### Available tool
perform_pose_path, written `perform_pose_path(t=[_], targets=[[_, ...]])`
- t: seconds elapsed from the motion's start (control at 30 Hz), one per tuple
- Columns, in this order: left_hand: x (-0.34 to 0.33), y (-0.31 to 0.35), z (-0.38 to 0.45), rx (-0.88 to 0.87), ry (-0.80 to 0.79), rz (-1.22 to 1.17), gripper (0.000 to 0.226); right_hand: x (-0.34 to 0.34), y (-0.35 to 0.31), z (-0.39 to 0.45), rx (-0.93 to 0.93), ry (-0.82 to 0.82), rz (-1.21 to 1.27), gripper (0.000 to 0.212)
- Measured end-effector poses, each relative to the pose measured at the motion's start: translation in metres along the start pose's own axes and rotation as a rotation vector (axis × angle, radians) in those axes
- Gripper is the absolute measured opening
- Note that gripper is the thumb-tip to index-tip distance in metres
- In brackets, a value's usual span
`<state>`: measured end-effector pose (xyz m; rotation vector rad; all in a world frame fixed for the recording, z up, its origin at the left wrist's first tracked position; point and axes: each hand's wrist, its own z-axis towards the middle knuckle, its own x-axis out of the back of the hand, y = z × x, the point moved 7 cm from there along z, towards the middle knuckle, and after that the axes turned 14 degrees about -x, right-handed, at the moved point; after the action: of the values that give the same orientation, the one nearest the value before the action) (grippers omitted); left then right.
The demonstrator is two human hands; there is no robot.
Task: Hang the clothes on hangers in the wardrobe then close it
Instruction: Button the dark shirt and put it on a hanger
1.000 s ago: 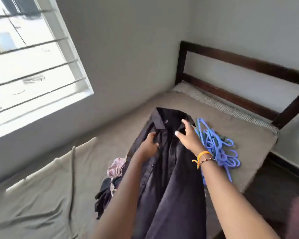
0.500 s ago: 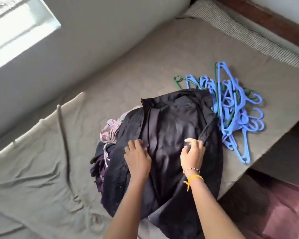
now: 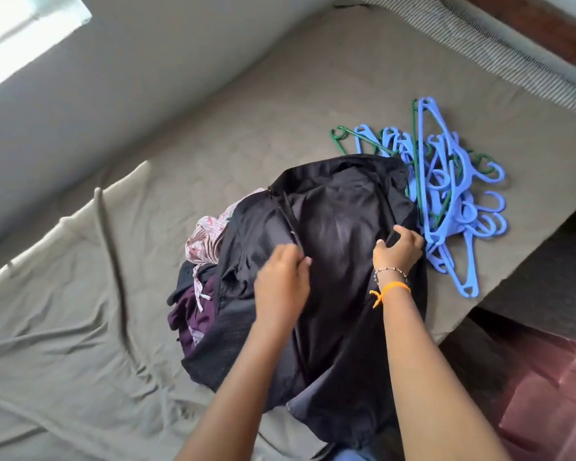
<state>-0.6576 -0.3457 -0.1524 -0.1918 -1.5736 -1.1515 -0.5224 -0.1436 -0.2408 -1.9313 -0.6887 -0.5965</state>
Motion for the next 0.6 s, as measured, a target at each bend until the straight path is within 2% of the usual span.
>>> perform_pose_path(t=[0.03,0.07,0.13,0.17,0.2,0.27,0.33,0.4,0.5,0.53,0.6], targets=[[-0.020,0.013,-0.008,-0.023,-0.162,-0.048,0.013,-0.003,0.005,0.007,-0.093,-0.040,-0.042,0.042],[-0.045,0.021,-0.018,-0.011,-0.412,-0.076,0.021,-0.008,0.013,0.015,-0.177,-0.099,-0.110,0.042],[-0.086,0.027,-0.049,-0.049,-1.022,-0.025,0.036,-0.018,0.026,0.025,-0.225,-0.227,-0.211,0.039],[-0.093,0.028,-0.058,-0.045,-1.226,-0.051,0.037,-0.022,0.030,0.029,-0.215,-0.274,-0.208,0.038],[-0.096,0.030,-0.060,0.005,-1.333,-0.149,0.035,-0.025,0.032,0.033,-0.202,-0.307,-0.179,0.038],[-0.096,0.035,-0.047,0.247,-1.318,-0.469,0.031,-0.026,0.034,0.039,-0.184,-0.359,-0.092,0.039],[-0.101,0.038,-0.017,0.377,-1.159,-0.636,0.032,-0.026,0.030,0.045,-0.184,-0.405,0.008,0.041],[-0.107,0.037,0.030,0.380,-0.909,-0.667,0.034,-0.029,0.026,0.052,-0.211,-0.422,0.104,0.046],[-0.117,0.033,0.093,0.320,-0.582,-0.618,0.032,-0.029,0.032,0.064,-0.268,-0.292,0.137,0.060],[-0.126,0.031,0.106,0.322,-0.540,-0.619,0.031,-0.031,0.034,0.065,-0.306,-0.276,0.186,0.065],[-0.151,0.027,0.126,0.317,-0.551,-0.578,0.026,-0.041,0.031,0.064,-0.364,-0.337,0.334,0.068]])
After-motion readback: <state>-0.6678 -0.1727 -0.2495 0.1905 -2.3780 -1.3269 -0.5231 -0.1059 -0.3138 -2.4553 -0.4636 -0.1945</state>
